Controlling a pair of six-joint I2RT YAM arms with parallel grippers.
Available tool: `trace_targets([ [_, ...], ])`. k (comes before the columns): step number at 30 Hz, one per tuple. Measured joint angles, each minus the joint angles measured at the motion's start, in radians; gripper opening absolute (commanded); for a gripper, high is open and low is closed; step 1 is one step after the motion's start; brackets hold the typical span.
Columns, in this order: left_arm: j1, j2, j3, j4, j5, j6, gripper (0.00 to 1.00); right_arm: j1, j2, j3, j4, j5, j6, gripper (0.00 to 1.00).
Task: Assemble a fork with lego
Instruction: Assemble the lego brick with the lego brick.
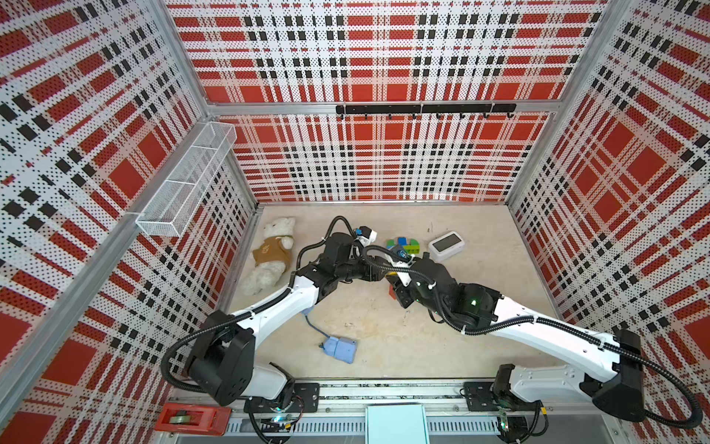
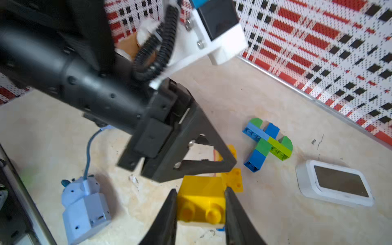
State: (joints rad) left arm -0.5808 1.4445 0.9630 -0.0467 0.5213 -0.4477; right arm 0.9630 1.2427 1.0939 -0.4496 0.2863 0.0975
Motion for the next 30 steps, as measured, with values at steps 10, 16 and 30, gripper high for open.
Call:
trace_targets([
  [10,-0.032,0.100,0.107,-0.130,-0.055,0.063,0.41,-0.203,0.001,-0.030,-0.094,-0.229,0.022,0.00],
  [16,-0.032,0.134,0.127,-0.167,-0.063,0.083,0.37,-0.213,0.024,-0.030,-0.110,-0.272,0.021,0.00],
  [30,-0.034,0.172,0.142,-0.180,-0.050,0.097,0.32,-0.214,0.058,-0.032,-0.138,-0.279,0.014,0.00],
])
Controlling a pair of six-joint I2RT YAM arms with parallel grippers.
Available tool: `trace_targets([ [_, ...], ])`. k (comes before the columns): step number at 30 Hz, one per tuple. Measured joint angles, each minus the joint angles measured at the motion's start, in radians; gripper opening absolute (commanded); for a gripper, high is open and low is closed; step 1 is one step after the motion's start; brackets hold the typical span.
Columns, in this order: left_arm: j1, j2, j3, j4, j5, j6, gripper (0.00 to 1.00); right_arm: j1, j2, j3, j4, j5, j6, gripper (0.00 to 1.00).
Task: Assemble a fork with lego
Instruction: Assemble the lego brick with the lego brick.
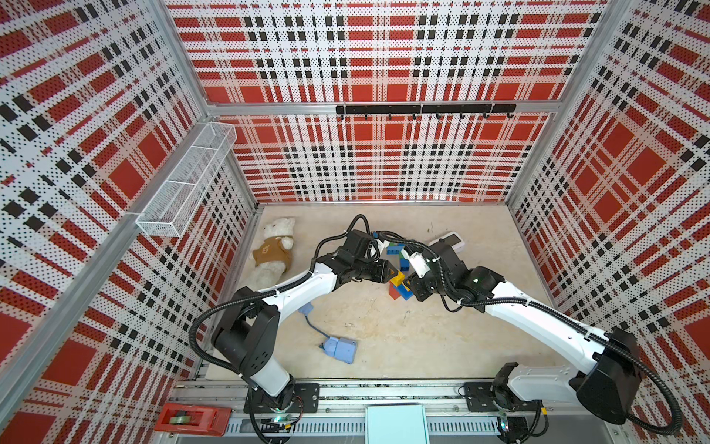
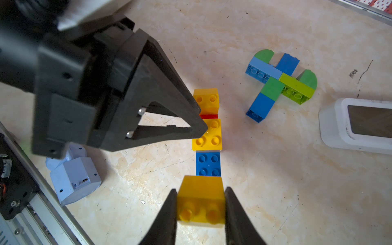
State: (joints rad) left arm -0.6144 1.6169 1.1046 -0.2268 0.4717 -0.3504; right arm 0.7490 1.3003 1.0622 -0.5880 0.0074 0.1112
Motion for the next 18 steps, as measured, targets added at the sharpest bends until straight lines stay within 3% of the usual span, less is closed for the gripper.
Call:
trace_targets([
  [18,0.000,0.010,0.000,-0.001,0.015,0.000,0.29,-0.003,0.096,0.003,-0.071,-0.001,-0.041,0.00],
])
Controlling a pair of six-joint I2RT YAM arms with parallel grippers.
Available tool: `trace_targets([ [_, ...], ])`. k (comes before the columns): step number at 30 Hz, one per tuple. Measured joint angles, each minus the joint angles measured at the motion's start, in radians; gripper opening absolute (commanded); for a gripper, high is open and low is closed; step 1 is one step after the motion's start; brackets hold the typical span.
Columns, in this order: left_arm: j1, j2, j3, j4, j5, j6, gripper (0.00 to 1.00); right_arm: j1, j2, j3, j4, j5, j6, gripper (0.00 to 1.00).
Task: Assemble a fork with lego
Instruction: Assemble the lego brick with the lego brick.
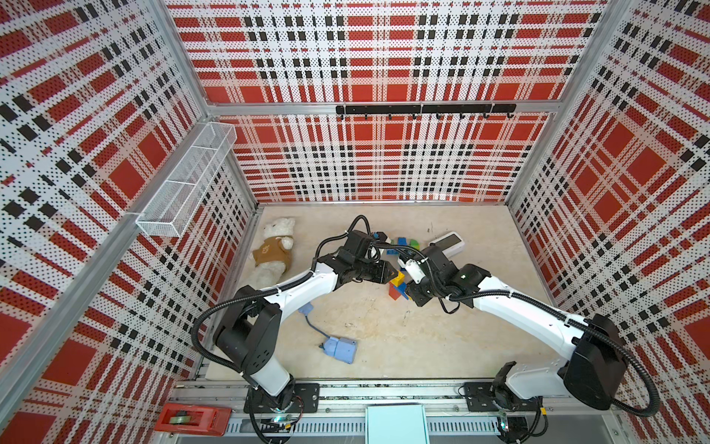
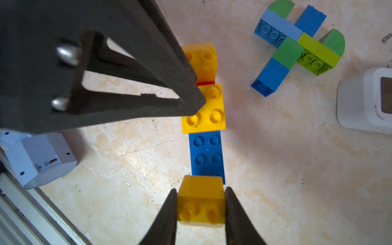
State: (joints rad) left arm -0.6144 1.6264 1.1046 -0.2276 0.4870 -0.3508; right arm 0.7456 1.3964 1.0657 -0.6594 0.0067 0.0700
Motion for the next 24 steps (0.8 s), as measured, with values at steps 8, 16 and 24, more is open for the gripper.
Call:
trace_targets([
  [8,0.000,0.000,0.000,0.000,0.002,0.000,0.29,-0.024,0.014,0.018,-0.003,0.000,-0.031,0.00],
  [16,0.000,0.000,0.000,0.002,0.002,-0.001,0.29,-0.050,0.036,0.034,0.006,-0.018,-0.060,0.00],
  [24,0.000,0.000,0.000,0.002,0.003,-0.003,0.29,-0.051,0.065,0.034,0.019,-0.051,-0.063,0.00],
])
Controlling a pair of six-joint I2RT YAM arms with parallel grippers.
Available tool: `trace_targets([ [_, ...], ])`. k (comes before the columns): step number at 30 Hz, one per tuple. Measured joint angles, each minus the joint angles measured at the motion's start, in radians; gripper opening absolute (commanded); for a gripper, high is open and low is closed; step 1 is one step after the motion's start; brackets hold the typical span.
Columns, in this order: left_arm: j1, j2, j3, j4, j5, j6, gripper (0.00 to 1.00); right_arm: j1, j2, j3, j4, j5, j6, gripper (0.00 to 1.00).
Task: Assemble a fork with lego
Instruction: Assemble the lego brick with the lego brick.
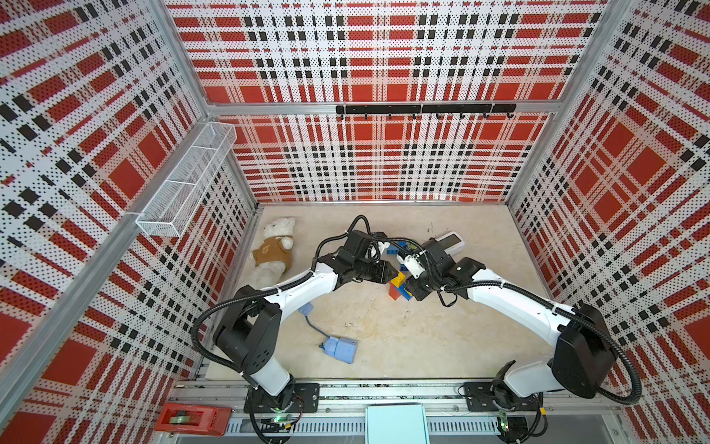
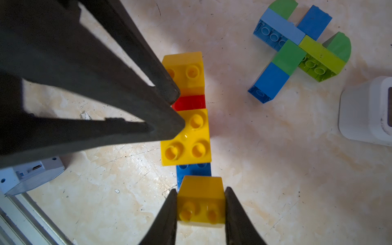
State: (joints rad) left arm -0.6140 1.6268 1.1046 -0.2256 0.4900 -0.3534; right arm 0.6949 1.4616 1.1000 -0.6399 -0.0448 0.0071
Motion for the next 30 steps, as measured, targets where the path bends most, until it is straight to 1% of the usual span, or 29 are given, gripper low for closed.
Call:
trace_targets([
  [23,0.008,0.000,-0.008,0.009,0.007,-0.005,0.29,-0.001,0.014,0.004,0.020,-0.020,0.000,0.00],
  [26,0.013,0.000,-0.010,0.012,0.007,-0.007,0.28,-0.001,-0.012,-0.003,0.039,-0.026,0.000,0.00],
  [30,0.020,0.002,-0.011,0.015,0.007,-0.009,0.27,-0.001,-0.088,-0.034,0.080,-0.024,0.002,0.00],
])
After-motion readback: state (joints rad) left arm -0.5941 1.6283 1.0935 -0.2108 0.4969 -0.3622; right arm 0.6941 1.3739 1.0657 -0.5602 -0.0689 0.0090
